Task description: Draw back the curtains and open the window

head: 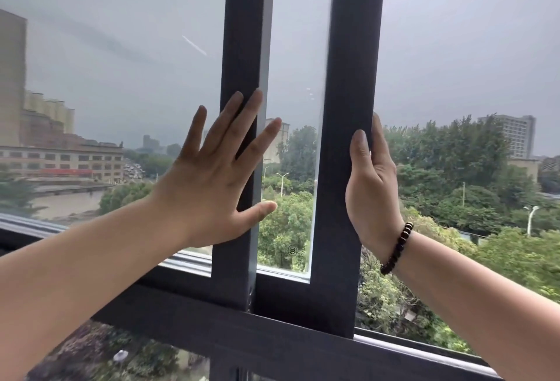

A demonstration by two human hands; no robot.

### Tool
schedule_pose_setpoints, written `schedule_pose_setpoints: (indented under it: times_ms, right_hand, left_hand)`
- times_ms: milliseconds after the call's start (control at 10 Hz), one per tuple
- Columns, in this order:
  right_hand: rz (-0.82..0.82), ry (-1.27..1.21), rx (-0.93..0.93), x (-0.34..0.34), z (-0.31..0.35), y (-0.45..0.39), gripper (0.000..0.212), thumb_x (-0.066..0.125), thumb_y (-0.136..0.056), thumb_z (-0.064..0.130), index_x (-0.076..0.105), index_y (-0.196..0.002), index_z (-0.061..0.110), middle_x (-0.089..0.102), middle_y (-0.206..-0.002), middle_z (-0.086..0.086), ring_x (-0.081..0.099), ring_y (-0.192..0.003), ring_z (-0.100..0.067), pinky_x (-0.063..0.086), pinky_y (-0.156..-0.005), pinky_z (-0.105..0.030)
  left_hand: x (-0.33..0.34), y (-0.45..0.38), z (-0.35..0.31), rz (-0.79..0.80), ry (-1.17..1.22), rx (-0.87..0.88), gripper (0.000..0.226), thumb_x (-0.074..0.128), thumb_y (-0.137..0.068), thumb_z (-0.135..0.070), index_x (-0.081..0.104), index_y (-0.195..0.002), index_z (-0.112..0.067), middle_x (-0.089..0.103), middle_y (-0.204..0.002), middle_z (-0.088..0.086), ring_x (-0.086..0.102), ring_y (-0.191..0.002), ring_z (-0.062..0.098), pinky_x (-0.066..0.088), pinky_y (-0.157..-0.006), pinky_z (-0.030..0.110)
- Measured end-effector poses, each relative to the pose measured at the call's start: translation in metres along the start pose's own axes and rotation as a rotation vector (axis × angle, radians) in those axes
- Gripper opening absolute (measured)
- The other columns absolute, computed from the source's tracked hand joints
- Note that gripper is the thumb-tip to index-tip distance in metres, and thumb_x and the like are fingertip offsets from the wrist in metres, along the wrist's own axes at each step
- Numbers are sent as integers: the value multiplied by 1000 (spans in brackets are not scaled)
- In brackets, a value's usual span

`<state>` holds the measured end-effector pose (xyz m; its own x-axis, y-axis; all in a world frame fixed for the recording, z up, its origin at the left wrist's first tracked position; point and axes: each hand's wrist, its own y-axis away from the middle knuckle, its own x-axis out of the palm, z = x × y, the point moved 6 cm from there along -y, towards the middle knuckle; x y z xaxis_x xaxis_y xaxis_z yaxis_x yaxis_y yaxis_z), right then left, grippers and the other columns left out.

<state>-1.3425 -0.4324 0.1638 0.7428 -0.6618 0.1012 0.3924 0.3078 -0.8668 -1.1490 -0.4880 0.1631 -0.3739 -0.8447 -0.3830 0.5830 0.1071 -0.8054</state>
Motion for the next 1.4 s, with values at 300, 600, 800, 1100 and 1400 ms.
schedule_pose_setpoints:
  times_ms: [300, 600, 800, 1100, 1400]
  right_hand:
    - [7, -11, 36, 39, -8, 1, 46, 36, -103, 34, 29, -148, 31, 33, -114, 48, 29, -101, 38, 23, -92, 1]
    - [59, -33, 55, 76, -2, 8, 63, 26, -88, 60, 28, -147, 40, 35, -149, 21, 30, -138, 0, 19, -118, -39]
    - [248, 197, 121, 94, -4, 19, 98, 5, -64, 86, 6, -147, 34, 6, -158, 10, 7, -145, -7, 8, -120, -32]
    - [348, -239, 174, 121, -19, 10, 100, 46, -71, 84, 14, -152, 34, 18, -159, 10, 17, -146, -10, 16, -118, -48]
    - [437, -28, 292, 114, -8, 14, 105, 39, -65, 91, 9, -151, 38, 16, -159, 14, 19, -146, -14, 20, -116, -53]
  left_hand:
    - [6, 8, 8, 14, 106, 35, 112, 27, -82, -81, -19, -150, -4, -27, -158, 11, -20, -147, 23, 9, -119, 56]
    - [12, 15, 14, 59, 185, 101, 125, 34, -74, -87, -21, -149, -4, -32, -156, 11, -27, -145, 23, 4, -119, 57]
    - [19, 27, 19, 88, 214, 138, 134, 37, -67, -93, -22, -149, -5, -33, -156, 10, -28, -144, 24, 1, -119, 56]
    - [21, 27, 20, 106, 256, 144, 134, 37, -67, -92, -26, -147, -5, -38, -153, 9, -34, -142, 23, -2, -118, 57]
    - [13, 33, 16, 201, 276, 102, 120, 31, -78, -86, -32, -145, -9, -45, -149, 5, -39, -139, 20, -3, -119, 53]
